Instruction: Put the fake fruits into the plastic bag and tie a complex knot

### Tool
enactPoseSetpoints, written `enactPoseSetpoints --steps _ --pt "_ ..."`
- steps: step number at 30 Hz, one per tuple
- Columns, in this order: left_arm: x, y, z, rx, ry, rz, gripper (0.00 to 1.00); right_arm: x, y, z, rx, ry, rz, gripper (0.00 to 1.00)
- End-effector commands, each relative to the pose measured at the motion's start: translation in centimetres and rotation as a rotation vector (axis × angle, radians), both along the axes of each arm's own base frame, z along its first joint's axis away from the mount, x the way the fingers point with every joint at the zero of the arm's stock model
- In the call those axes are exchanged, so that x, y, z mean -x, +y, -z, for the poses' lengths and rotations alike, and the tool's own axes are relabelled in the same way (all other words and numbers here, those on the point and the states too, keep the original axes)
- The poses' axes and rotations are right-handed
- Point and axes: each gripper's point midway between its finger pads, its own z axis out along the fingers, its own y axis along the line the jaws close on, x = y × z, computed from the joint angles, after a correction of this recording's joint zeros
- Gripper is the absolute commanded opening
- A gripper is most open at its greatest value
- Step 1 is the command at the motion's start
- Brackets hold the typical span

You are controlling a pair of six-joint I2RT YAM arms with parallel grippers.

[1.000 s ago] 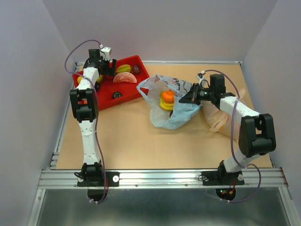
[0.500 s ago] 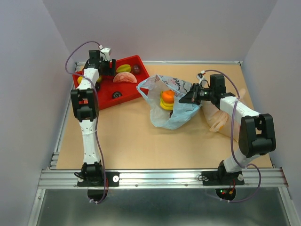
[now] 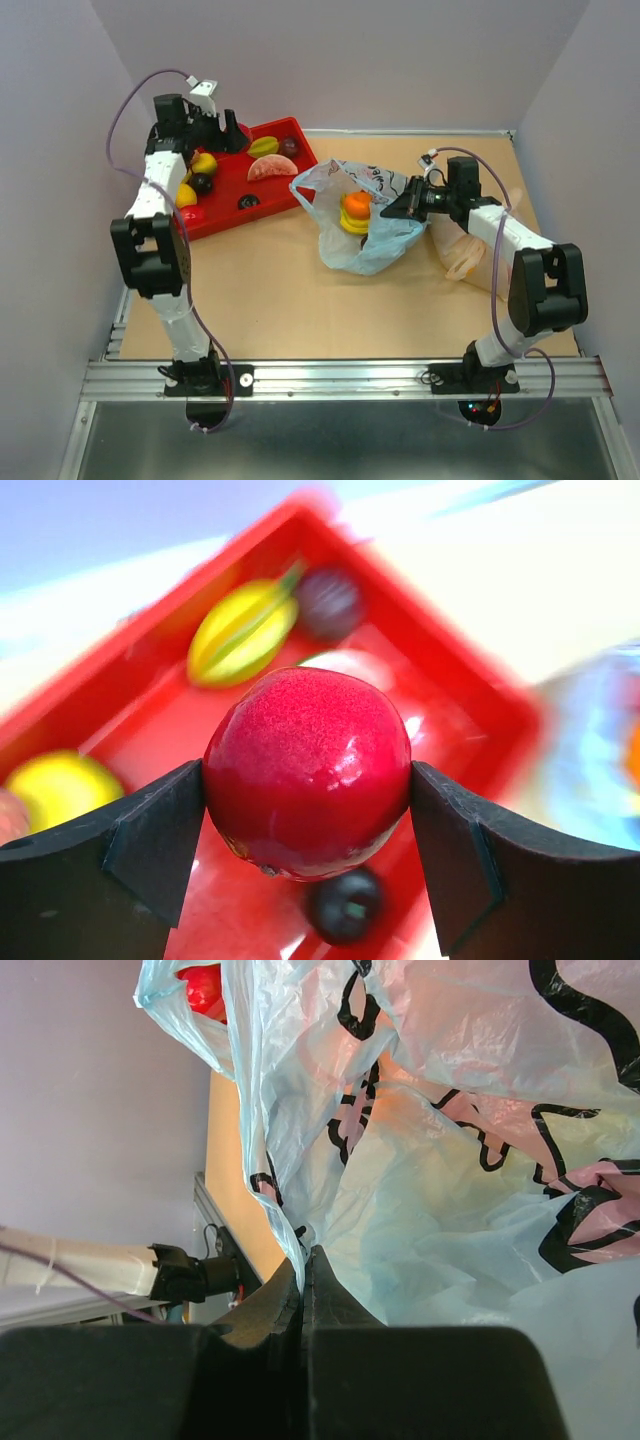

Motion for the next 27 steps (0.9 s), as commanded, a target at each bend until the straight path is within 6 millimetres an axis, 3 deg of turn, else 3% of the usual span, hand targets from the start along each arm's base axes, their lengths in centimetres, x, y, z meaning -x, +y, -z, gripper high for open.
enactPoseSetpoints --steps 1,3,5,7,9,10,14,18,23,27 --pt "6.1 -4.1 -8.5 0.101 -0.185 0.214 0.63 -0.4 0.0 -3.0 -0.021 -0.115 -0.014 0.00" --pt "8.9 -6.0 -9.0 0.116 -0.190 0.285 0.63 -0.3 0.0 -3.5 -0.025 -0.124 -0.016 0.00" --pt "11.2 -7.6 -6.6 0.143 -0.127 0.337 0.64 -0.1 0.0 -4.0 -0.032 -0.132 -0.018 0.00" --pt "14.2 -10.8 -4.9 0.147 -0.090 0.431 0.62 0.4 0.0 -5.0 -0.038 -0.157 -0.020 0.00" --pt "16.3 -13.1 -4.6 0.134 -0.099 0.499 0.62 0.7 -0.1 -5.7 -0.040 -0.174 -0.018 0.00" --pt "18.1 -15.7 -3.6 0.130 -0.081 0.567 0.62 0.9 0.0 -6.4 -0.046 -0.192 -0.023 0.00" --pt "20.4 -21.0 -3.0 0.160 -0.070 0.640 0.62 1.5 0.1 -8.4 -0.067 -0.229 -0.038 0.00" --pt "19.1 -25.2 -1.6 0.202 -0.060 0.676 0.62 1.7 0.2 -9.1 -0.075 -0.241 -0.047 0.01" --pt "16.7 -30.5 -1.8 0.363 -0.003 0.616 0.65 2.0 0.3 -8.9 -0.082 -0.233 -0.059 0.00" --pt "13.2 -33.4 -3.8 0.467 -0.143 0.517 0.68 1.9 0.3 -9.1 -0.082 -0.237 -0.061 0.00"
